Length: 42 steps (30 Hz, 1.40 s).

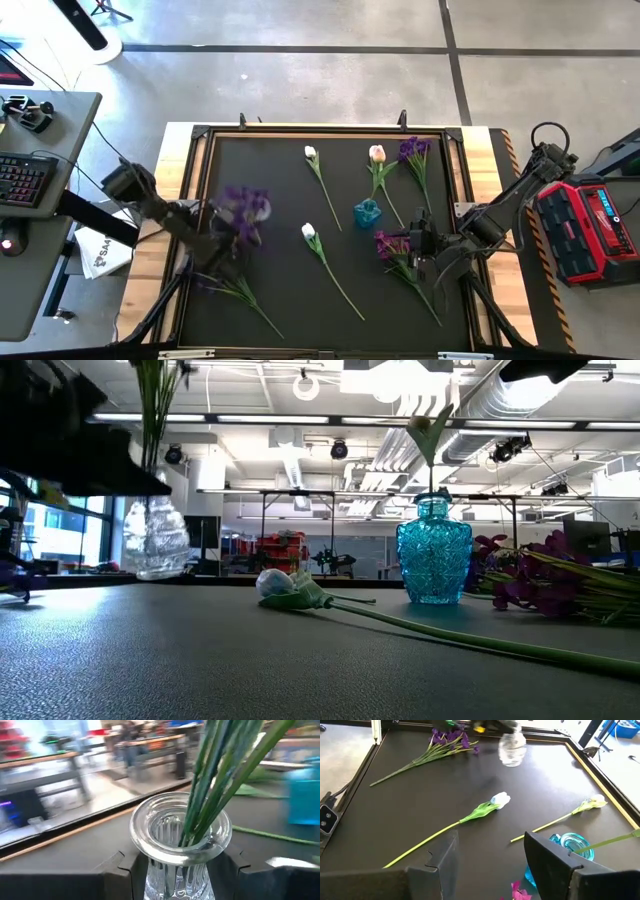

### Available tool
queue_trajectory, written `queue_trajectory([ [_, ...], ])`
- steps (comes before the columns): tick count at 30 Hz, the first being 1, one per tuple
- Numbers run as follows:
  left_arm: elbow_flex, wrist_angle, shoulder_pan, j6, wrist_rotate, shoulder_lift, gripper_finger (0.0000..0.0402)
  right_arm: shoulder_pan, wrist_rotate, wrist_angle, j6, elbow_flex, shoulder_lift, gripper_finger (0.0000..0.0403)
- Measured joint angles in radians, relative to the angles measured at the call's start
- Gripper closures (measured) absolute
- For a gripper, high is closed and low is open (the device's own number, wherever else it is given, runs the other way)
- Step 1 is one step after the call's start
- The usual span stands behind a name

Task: Sort flowers into vase by color
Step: Move the transparent flower vase to the top left of the table

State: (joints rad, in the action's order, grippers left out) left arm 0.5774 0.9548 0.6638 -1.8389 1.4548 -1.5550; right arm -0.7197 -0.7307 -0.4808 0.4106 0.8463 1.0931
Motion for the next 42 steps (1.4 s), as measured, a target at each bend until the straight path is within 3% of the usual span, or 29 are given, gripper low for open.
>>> queue_trajectory([
  [5,-0.049,0.068,-0.128,-0.057,0.001,0.081,0.0264,0.004,-0.005,0.002,-0.01,0.0,0.0,0.021],
  [10,-0.049,0.059,-0.205,0.088,-0.002,0.195,0.0265,0.032,-0.007,0.019,-0.022,0.0,0.0,0.021],
  [14,-0.049,-0.014,-0.24,0.225,-0.069,0.28,0.0265,0.06,0.004,0.04,-0.051,0.0,0.0,0.021],
  [20,-0.049,-0.364,-0.296,0.712,-0.226,0.35,0.0265,0.081,0.007,0.04,-0.068,0.0,0.0,0.021],
  [24,-0.049,-0.599,-0.411,1.074,-0.369,0.365,0.0265,0.085,0.008,0.04,-0.079,0.0,0.0,0.021],
  [28,-0.117,-0.832,-0.567,1.262,-0.456,0.387,0.0265,0.085,0.01,0.039,-0.079,0.0,0.0,0.021],
  [33,-0.245,-1.21,-0.733,1.507,-0.752,0.43,0.0265,0.085,0.029,0.039,-0.079,0.0,0.0,0.021],
  [36,-0.285,-1.308,-0.786,1.653,-0.883,0.436,0.0263,0.085,0.032,0.04,-0.07,0.0,0.0,0.021],
  [42,-0.337,-1.391,-0.822,1.768,-0.911,0.436,0.025,0.085,0.032,0.085,-0.072,0.0,0.0,0.021],
])
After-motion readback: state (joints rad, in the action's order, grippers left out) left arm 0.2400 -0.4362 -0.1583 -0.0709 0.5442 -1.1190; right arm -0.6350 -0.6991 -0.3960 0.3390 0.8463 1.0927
